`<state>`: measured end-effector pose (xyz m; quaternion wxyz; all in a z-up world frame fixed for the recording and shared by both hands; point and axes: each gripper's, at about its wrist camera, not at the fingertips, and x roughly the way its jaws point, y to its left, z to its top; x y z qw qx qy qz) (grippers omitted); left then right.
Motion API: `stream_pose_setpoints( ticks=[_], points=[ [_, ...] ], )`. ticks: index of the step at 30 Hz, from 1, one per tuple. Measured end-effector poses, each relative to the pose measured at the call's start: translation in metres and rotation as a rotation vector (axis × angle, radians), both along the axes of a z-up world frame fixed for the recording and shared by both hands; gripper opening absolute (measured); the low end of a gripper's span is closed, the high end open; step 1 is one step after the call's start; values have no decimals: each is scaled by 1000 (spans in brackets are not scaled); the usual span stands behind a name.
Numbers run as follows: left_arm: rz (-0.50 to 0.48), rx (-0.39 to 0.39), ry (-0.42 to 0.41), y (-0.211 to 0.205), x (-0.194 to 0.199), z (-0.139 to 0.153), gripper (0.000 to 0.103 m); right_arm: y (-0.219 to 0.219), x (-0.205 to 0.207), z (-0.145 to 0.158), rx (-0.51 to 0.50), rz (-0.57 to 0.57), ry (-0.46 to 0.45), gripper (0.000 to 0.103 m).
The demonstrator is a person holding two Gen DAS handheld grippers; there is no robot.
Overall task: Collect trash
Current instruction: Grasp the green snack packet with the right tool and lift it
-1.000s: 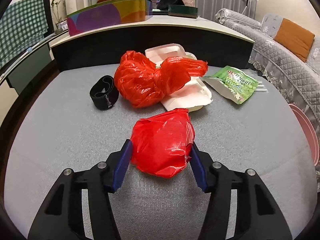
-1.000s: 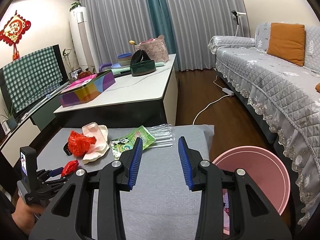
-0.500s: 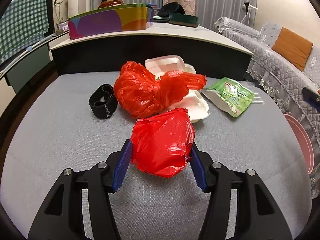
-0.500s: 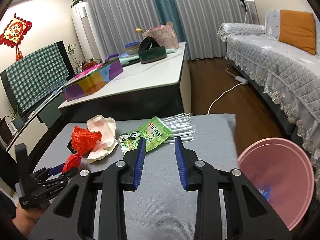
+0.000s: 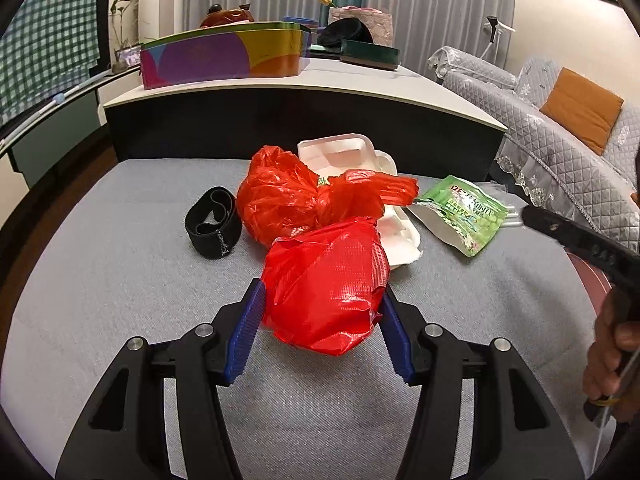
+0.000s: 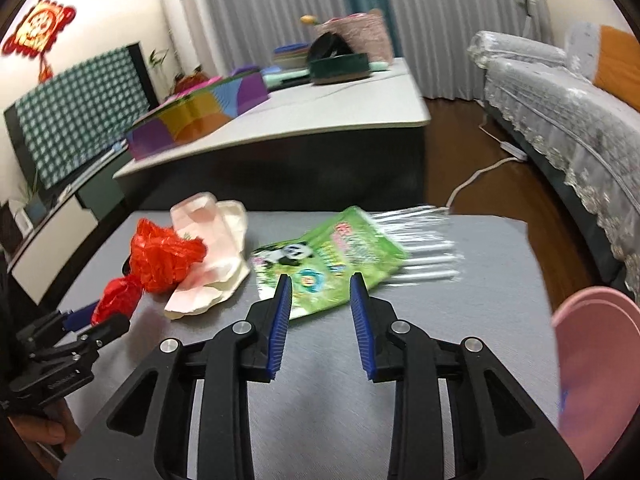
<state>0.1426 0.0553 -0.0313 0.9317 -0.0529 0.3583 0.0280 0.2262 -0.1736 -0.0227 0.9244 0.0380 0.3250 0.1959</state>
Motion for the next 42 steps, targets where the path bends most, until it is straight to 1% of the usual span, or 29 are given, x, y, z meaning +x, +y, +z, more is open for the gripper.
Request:
stream_pose_setpoints(
  ticks=[3, 8, 13, 15, 17, 18, 19, 21, 24, 29, 34, 42],
  points=[
    [2, 1, -5, 4, 0, 1, 55, 24, 6, -6, -56, 41, -9, 31],
    [11, -16, -11, 12, 1, 4, 55, 52, 15, -16, -134, 66, -4, 32],
    [17, -26, -13, 17, 1, 5, 55, 77, 22, -22, -250, 87, -4, 33],
    [16, -28, -12, 18, 2, 5, 55, 84, 26, -27, -301, 81, 14, 33],
    [14, -26, -13, 17, 3, 5, 55, 88, 27, -29, -330, 71, 25, 31],
    [13, -26, -15, 17, 3, 6, 55, 88, 28, -30, -339, 69, 30, 26],
    [12, -27, -16, 17, 3, 7, 55, 88, 27, -29, -341, 67, 25, 20],
    [12, -27, -19, 17, 3, 7, 55, 87, 23, -25, -337, 73, 6, 12],
    [10, -26, -20, 16, 2, 7, 55, 84, 10, -12, -322, 73, -41, 7],
    [-1, -19, -39, 12, -5, 13, 55, 72, -15, 18, -291, 66, -111, 3],
    [-10, -17, -55, 10, -11, 19, 55, 57, -44, 43, -265, 60, -154, 1],
    [-33, -4, -78, -2, -24, 27, 55, 21, -85, 70, -193, 31, -163, 1]
  ],
)
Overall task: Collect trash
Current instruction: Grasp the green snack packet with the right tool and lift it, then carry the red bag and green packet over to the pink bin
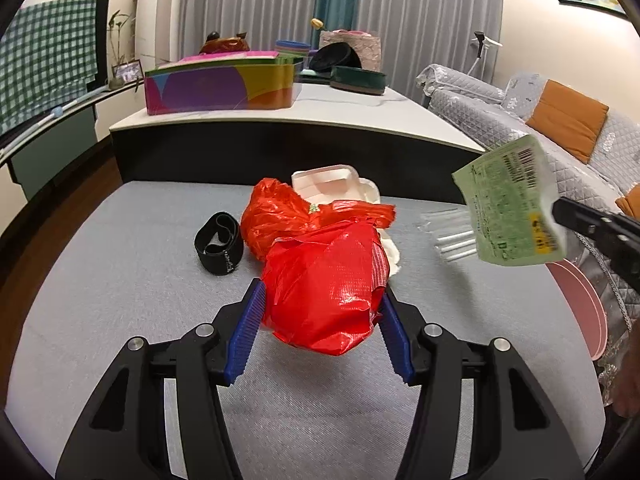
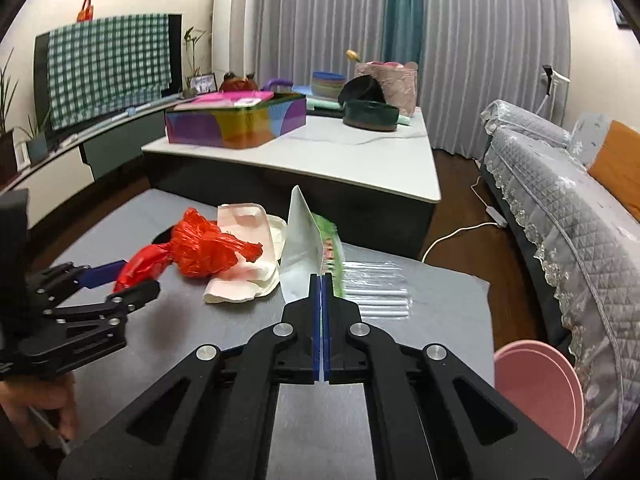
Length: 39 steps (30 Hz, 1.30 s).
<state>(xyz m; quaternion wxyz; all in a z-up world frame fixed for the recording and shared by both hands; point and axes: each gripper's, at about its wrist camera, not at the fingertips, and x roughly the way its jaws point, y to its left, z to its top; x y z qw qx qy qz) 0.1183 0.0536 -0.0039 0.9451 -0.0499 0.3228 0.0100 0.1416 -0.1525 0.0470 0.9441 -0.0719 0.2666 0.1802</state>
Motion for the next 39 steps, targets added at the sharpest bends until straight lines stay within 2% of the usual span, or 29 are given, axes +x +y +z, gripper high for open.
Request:
stream_pose_setpoints(
  ticks=[6, 16, 39],
  points=[
    [-26, 8, -30, -11, -13, 10, 55, -19, -32, 14, 16, -11, -33, 1],
    [-88, 24, -70, -40, -30, 19, 55, -61, -57, 13, 81, -87, -84, 1],
    [-187, 29, -71, -88, -15, 13, 54, -115, -63, 7, 97, -181, -109, 1]
  ],
)
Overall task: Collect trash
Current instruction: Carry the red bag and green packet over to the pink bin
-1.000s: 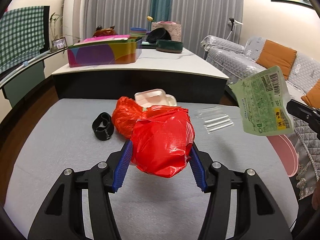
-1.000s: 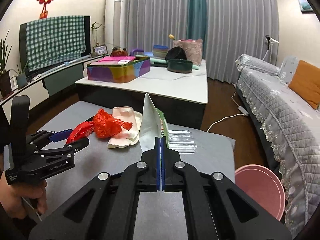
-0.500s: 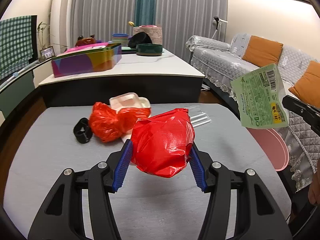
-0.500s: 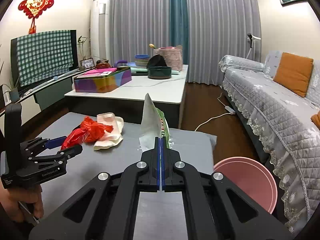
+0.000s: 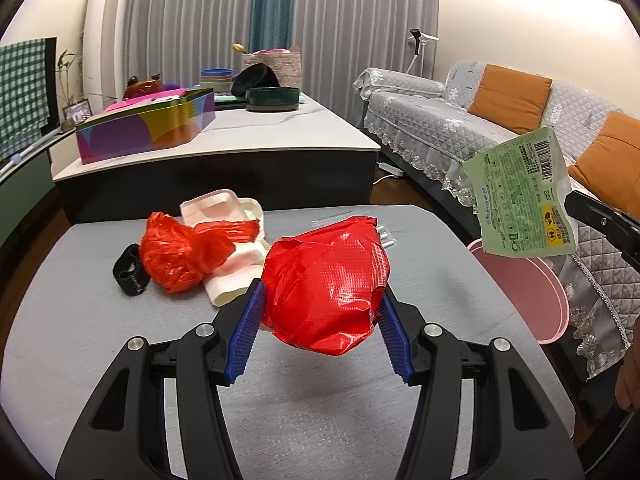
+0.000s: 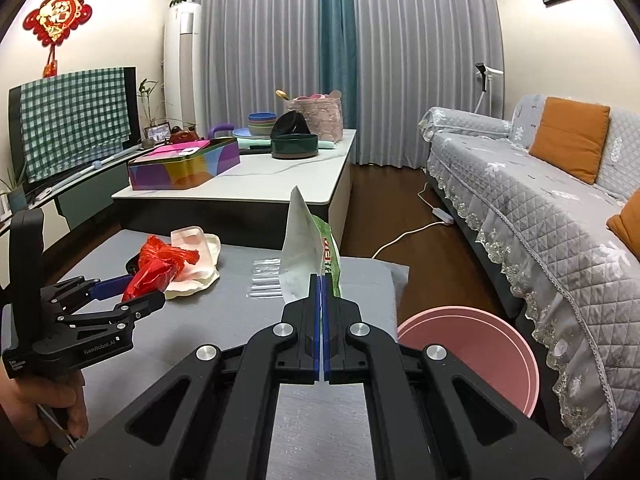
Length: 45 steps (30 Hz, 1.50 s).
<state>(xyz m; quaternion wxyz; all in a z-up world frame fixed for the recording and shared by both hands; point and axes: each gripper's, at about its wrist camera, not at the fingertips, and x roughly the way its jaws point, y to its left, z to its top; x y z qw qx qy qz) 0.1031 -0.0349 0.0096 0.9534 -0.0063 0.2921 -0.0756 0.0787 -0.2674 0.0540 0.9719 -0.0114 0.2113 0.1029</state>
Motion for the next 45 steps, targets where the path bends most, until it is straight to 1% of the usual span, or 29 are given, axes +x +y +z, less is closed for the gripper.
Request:
stream_pose_setpoints(
  ticks=[14, 22, 29, 35, 45],
  points=[
    [-26, -3, -8, -13, 3, 1, 54, -26, -2, 3, 22, -54, -10, 1],
    [-64, -7, -3, -34, 5, 1, 54, -49, -4, 8, 43, -98, -19, 1],
    [-120, 2, -6, -63, 5, 3, 54, -84, -6, 12, 70, -163, -27, 1],
    [-175, -3, -5, -92, 14, 7, 54, -116, -4, 10, 86, -218, -21, 1],
    [-293, -3, -24, -162, 34, 17, 54, -162, -4, 11, 103, -299, -26, 1]
  ],
)
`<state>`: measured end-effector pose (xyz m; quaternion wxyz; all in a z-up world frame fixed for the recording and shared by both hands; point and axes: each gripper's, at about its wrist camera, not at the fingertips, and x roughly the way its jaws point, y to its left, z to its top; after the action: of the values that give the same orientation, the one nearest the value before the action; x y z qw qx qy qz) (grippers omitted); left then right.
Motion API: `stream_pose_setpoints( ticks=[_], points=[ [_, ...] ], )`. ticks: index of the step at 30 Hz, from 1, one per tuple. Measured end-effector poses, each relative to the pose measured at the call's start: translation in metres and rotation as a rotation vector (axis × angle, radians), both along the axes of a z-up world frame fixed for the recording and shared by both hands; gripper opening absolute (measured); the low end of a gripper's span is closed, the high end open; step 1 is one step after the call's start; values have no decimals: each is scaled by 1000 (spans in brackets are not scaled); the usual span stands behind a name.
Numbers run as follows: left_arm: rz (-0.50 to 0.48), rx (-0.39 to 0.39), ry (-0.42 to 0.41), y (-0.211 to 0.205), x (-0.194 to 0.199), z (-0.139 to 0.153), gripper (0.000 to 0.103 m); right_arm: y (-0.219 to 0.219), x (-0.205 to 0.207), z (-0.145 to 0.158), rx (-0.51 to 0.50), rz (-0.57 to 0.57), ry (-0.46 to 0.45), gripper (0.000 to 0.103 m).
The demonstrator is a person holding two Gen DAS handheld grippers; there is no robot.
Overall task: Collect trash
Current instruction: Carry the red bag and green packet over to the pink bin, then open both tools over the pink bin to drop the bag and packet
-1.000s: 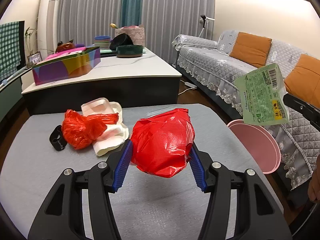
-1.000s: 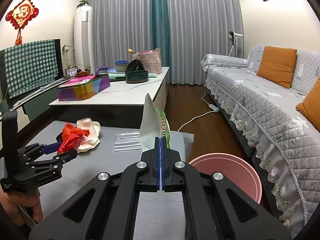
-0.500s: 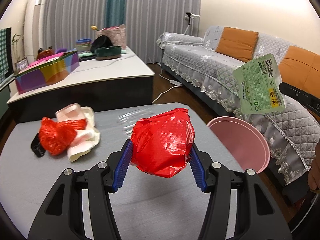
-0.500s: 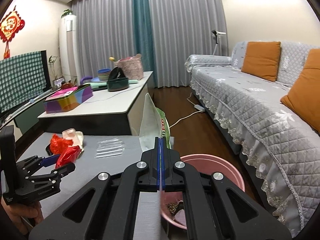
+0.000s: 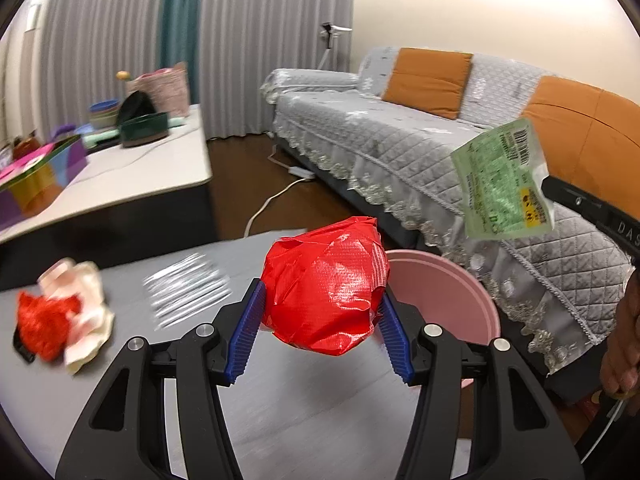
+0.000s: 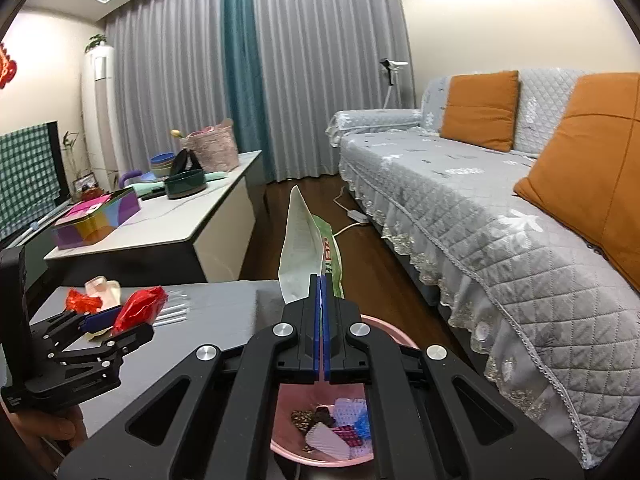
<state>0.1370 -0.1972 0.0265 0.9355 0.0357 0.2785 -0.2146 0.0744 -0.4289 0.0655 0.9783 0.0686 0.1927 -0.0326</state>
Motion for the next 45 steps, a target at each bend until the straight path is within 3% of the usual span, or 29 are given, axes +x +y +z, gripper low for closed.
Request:
stream_pose_setpoints(
  ticks=[12, 28, 30, 32, 33, 34, 38, 45],
  points=[
    [-134, 6, 19, -80, 22, -8, 55, -31, 14, -10, 22, -39, 39, 1],
    [-161, 14, 75, -93, 35, -29, 55, -38, 25, -22, 47, -44, 83, 2],
    [-184, 16, 93, -95, 37, -31, 61, -38, 27, -24, 55, -51, 94, 5],
    [-196, 46, 121, -97, 39, -36, 74, -39, 29, -25, 66, -59, 106, 21],
    [-189, 56, 120, -95, 39, -37, 74, -40, 28, -25, 70, -70, 104, 44],
    [-184, 55, 122, -91, 38, -37, 74, -40, 28, -25, 71, -82, 99, 57],
    [-158, 30, 124, -69, 30, -32, 73, -37, 27, -23, 92, -81, 94, 58],
    [-109, 25, 72, -18, 4, -11, 61, -11, 27, -17, 87, -32, 76, 58]
  ],
)
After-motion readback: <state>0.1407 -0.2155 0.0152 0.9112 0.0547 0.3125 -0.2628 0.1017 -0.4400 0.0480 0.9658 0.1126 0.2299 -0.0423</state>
